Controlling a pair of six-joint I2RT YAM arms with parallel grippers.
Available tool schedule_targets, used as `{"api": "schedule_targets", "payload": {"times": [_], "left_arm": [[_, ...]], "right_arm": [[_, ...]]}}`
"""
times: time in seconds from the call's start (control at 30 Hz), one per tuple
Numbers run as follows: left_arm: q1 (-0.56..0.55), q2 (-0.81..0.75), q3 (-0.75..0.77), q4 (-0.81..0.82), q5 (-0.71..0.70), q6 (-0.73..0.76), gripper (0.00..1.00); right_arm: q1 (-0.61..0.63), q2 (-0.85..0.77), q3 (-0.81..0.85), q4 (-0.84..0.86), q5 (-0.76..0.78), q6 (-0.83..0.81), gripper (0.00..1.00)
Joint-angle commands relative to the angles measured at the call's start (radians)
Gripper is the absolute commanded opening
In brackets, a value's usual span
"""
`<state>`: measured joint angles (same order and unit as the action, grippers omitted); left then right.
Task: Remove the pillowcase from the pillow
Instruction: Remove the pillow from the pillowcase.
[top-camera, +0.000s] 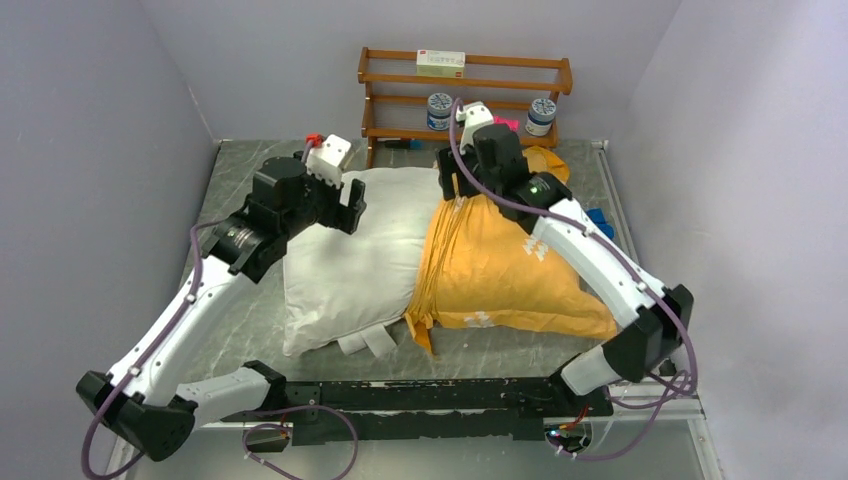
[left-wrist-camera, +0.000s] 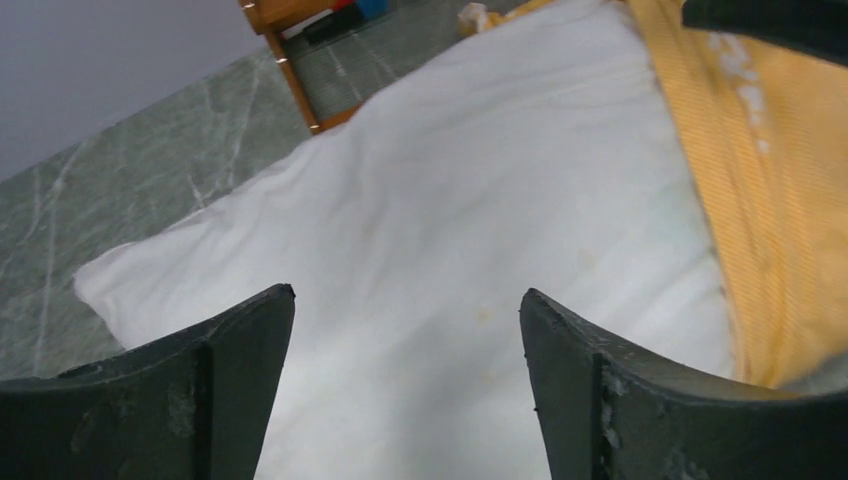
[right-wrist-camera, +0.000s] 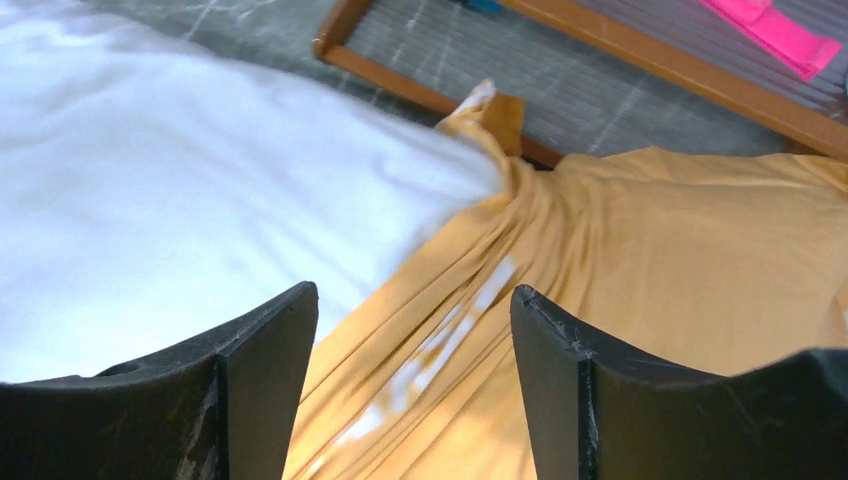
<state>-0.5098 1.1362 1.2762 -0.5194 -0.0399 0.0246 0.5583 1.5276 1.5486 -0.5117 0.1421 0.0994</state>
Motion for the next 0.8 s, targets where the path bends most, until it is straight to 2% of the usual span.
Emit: {"api": "schedule_targets", "payload": {"times": [0.0,0.17,0.37,0.57,0.77], "left_arm": [[-0.002,-0.072,-0.043,-0.058,0.162,0.022,0.89],[-0.008,-0.135,-0.101,-0.116,0.276,0.060,0.96],[-0.082,-0.212,-0.159,-0.144,0.281,0.099,0.97],[-0.181,-0.284,-0.203,-0.173,0.245,0.138,0.97],[-0.245,-0.302,-0.222,-0.188,0.243,0.173,0.96]], "right_arm": [[0.090,-0.120,-0.087,0.032,0.104,0.049,0.74],[0.191,-0.234,-0.209,0.013,0.151,0.112,0.83],[0.315,-0.342,-0.348,-0.020,0.189,0.227,0.92],[0.464,-0.443,-0.469,-0.096,0.306,0.384,0.90],[0.698,-0.446,-0.534,-0.169,0.430,0.589,0.87]]}}
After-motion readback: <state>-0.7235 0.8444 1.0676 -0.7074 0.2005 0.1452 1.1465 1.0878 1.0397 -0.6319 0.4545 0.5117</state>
